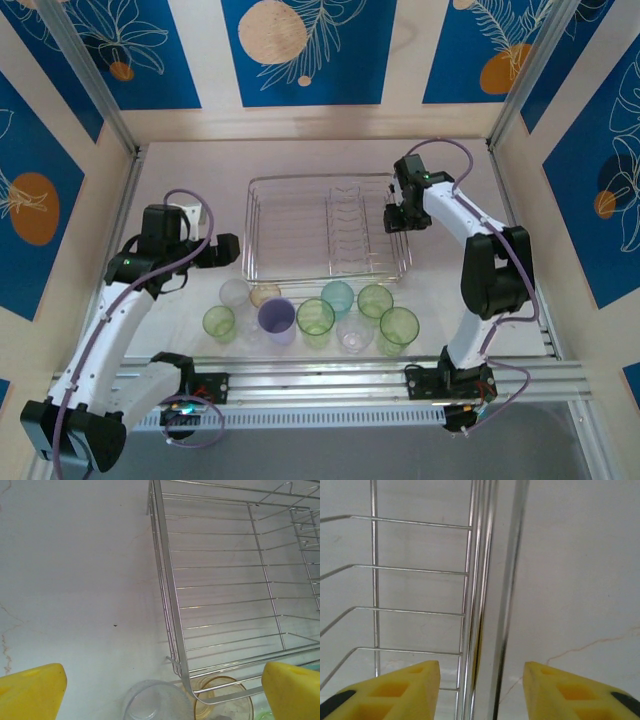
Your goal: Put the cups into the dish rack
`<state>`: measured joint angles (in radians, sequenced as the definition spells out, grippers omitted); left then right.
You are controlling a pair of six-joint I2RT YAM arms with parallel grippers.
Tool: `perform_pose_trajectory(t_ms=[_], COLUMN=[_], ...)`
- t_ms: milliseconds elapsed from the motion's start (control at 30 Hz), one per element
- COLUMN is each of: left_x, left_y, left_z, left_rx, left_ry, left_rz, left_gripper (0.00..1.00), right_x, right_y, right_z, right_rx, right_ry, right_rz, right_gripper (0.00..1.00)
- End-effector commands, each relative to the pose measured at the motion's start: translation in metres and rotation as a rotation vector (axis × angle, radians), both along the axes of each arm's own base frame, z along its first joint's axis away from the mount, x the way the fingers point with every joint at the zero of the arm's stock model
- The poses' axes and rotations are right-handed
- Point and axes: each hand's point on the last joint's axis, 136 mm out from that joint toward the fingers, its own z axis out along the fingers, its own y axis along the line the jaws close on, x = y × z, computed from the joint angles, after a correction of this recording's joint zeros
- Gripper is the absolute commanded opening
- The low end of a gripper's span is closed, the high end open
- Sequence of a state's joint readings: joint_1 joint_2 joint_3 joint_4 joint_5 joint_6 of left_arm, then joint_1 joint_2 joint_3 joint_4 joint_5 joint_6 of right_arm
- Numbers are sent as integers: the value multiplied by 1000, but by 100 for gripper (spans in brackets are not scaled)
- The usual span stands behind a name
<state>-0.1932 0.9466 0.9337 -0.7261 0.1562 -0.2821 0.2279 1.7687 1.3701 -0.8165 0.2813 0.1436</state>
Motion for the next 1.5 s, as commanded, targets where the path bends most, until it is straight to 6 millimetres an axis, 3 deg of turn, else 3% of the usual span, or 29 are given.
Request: perform_pose_trajectory(t_ms=[0, 133, 233, 367, 533, 667, 767, 967, 1467], left_x=[-2, -2, -2, -5, -8, -8, -6, -3, 6], left_y=[-1, 0, 1, 0, -4, -10, -12, -15, -17], left_z=[-1, 1, 4, 13, 23, 32, 38, 42, 32], left_rx=[13, 18, 19, 5, -36, -89, -121, -149, -138], left_ry=[3, -5, -20, -55, -118, -178, -213, -241, -200], left_rz=[-14, -11, -6, -3, -16, -23, -21, -18, -18], left_gripper=[100, 100, 100, 100, 100, 100, 100, 100, 100], right_x=[-11, -29, -55, -111, -194, -249, -274, -293, -268], right_y=[-4, -8, -8, 9, 26, 8, -4, -17, 10], right_z=[27, 60, 87, 110, 102, 87, 84, 70, 32], right_rx=[16, 76, 147, 283, 269, 102, 16, -85, 47], right_ry=[15, -15, -32, 6, 107, 180, 208, 229, 232], right_rz=[-57, -133, -199, -241, -252, -298, -332, -372, -336], right_gripper=[53, 55, 54, 52, 49, 49, 48, 49, 37])
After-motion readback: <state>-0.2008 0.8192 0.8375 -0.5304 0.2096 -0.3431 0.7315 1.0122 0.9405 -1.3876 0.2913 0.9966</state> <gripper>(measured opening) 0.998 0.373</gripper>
